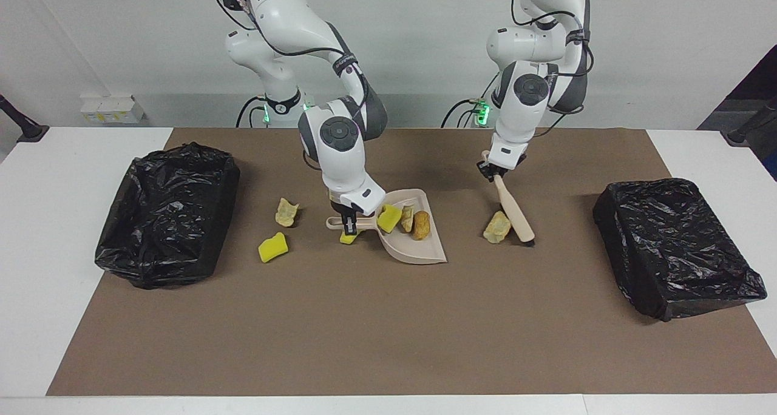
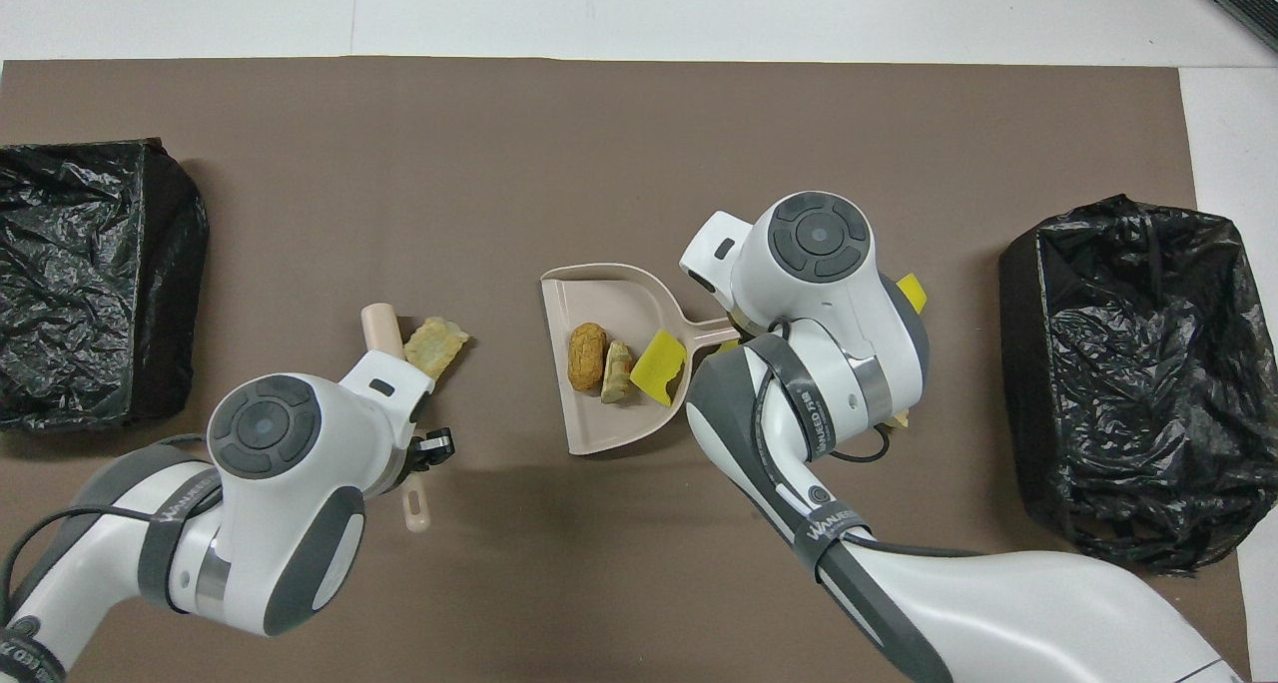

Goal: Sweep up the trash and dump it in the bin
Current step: 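Sweep the remaining crust into the dustpan with the left gripper's brush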

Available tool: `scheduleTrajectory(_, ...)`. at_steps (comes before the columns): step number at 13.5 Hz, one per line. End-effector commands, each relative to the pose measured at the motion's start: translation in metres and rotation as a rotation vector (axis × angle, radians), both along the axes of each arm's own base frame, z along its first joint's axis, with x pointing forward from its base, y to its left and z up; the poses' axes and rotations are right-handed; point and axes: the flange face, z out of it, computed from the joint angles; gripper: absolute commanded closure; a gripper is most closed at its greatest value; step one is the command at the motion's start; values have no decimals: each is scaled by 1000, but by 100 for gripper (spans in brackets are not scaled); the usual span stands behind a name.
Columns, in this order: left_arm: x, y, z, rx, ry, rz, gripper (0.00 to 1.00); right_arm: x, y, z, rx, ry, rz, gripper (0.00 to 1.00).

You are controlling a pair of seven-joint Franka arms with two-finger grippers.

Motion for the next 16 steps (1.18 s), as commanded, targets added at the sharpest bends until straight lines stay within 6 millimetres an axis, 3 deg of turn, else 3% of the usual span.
scheduleTrajectory(1, 2, -28, 2, -81, -22, -140, 100, 0, -4, -2, -3, -15, 11, 100)
scheduleTrajectory(3, -7, -45, 2, -113, -16, -260, 100, 0, -4, -1, -2, -16, 11, 100)
scheduleTrajectory(5, -25, -86, -6, -146, -36, -333, 100, 0, -4, -2, -2, -15, 11, 100)
scheduleTrajectory(9, -20, -142, 6, -226, -83, -288, 100, 0, -4, -2, -2, -15, 3, 100)
scheduleTrajectory(11, -18, -150, 12, -237, -98, -226, 100, 0, -3, -2, -1, -15, 4, 100)
scheduleTrajectory(14, 8, -158, 22, -279, -142, -133, 100, 0, -4, -1, -1, -16, 3, 100)
scheduleTrajectory(16, 16, -153, 22, -270, -130, -127, 100, -1, -3, -2, -2, -13, 3, 100)
